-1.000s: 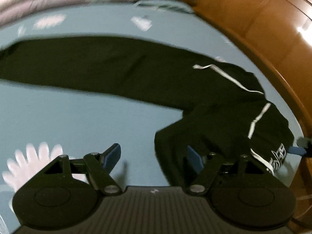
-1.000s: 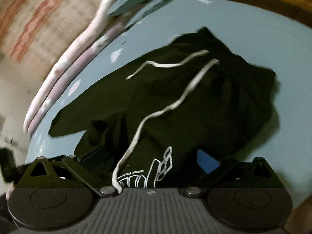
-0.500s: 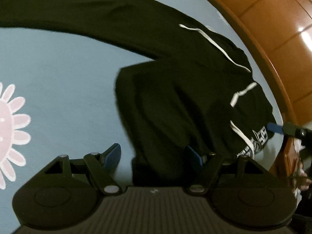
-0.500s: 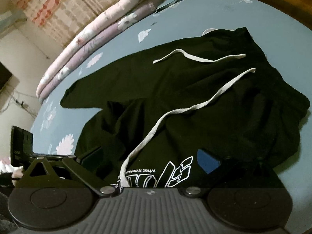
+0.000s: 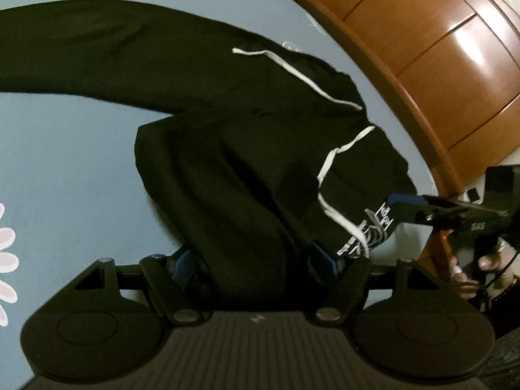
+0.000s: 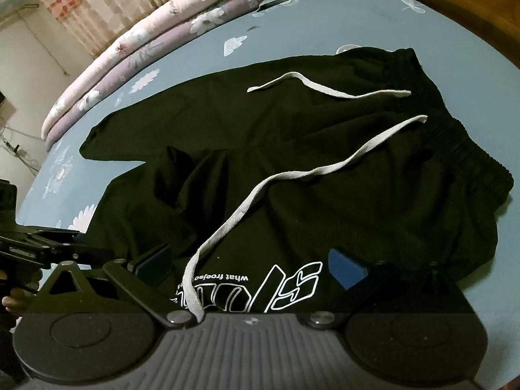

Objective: Fold clothes

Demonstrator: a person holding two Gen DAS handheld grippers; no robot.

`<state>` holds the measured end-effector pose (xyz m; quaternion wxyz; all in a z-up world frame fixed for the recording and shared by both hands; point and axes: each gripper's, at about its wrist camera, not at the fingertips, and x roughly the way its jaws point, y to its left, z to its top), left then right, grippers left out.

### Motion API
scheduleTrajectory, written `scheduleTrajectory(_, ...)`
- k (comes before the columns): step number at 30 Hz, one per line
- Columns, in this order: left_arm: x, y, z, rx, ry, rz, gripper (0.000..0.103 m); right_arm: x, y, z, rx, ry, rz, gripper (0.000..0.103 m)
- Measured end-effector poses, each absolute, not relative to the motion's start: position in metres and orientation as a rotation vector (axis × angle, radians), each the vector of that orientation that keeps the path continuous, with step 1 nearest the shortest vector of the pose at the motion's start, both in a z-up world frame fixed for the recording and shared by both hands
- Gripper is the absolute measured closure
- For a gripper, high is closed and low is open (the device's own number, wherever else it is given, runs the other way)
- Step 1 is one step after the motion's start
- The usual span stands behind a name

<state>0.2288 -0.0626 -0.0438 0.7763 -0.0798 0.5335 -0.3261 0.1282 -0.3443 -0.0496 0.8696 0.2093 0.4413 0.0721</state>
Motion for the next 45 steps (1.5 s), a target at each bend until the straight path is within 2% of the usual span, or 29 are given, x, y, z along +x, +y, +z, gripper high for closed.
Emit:
scheduleTrajectory(10,0.237,-0.077,-0.027,-0.159,1.098,-0.777,0.030,0.121,-0.347,-0.042,0.440,0.892,0.121,0.000)
scheduleTrajectory(16,0.255,-0.117,-0.017,-0.114,1.061,-0.916,0.029,0.109,-0.351,-0.030,0.442,0.851,0.093,0.000)
scheduleTrajectory(27,0.270,-0.208,-0.059,0.019,1.140,-1.070,0.030,0.084,-0.363,-0.024,0.451,0.834,0.011,0.000)
scheduleTrajectory(31,0.270,-0.193,-0.047,-0.030,1.108,-1.048,0.029,0.084,-0.364,-0.022,0.447,0.830,0.022,0.000)
scheduleTrajectory(37,0.269,-0.128,0.001,-0.055,0.917,-0.864,0.028,0.105,-0.357,-0.018,0.415,0.817,0.100,0.000)
scheduleTrajectory(39,0.269,-0.105,0.004,-0.057,0.894,-0.778,0.024,0.113,-0.354,-0.018,0.404,0.816,0.128,0.000)
scheduleTrajectory(45,0.272,-0.049,-0.027,-0.133,1.001,-0.536,0.026,0.122,-0.348,-0.024,0.405,0.836,0.164,0.000)
